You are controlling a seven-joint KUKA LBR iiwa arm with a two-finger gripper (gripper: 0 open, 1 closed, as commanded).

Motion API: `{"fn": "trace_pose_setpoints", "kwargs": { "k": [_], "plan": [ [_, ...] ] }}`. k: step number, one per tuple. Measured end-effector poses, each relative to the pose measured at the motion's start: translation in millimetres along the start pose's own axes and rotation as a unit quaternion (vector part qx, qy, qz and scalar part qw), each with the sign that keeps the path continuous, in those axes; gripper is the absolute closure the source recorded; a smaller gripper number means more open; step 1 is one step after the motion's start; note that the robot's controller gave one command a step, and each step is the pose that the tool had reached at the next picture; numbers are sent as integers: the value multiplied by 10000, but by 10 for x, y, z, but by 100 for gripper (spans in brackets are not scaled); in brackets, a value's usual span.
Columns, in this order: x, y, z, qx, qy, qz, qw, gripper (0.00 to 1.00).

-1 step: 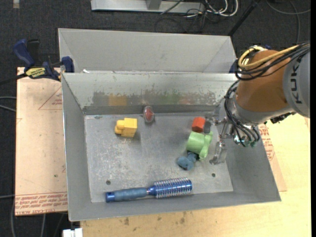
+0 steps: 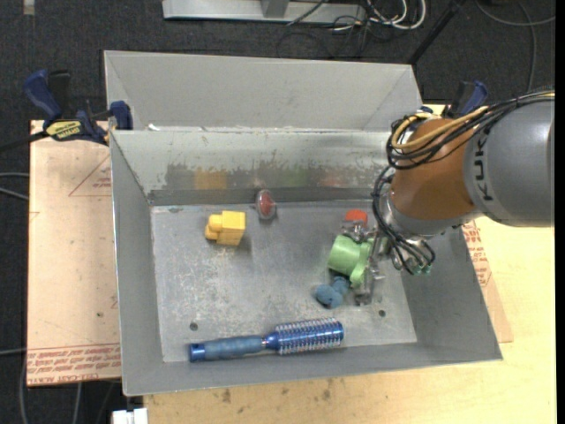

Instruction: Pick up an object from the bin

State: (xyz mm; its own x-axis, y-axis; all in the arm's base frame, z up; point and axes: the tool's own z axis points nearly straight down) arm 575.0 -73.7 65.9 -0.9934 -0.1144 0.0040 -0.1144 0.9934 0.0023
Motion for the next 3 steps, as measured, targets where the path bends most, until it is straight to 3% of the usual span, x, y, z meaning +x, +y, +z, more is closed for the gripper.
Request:
{"fn": "trace_pose_setpoints", "kwargs": {
  "k": [1,2,3],
  "plan": [
    [-224,62,-350,12,-49,-677,9977,0],
    [-240,118,-464,12,-41,-973,9952,0],
    [-305,112,-20,7,-16,-1336,9910,0]
  ]
}}
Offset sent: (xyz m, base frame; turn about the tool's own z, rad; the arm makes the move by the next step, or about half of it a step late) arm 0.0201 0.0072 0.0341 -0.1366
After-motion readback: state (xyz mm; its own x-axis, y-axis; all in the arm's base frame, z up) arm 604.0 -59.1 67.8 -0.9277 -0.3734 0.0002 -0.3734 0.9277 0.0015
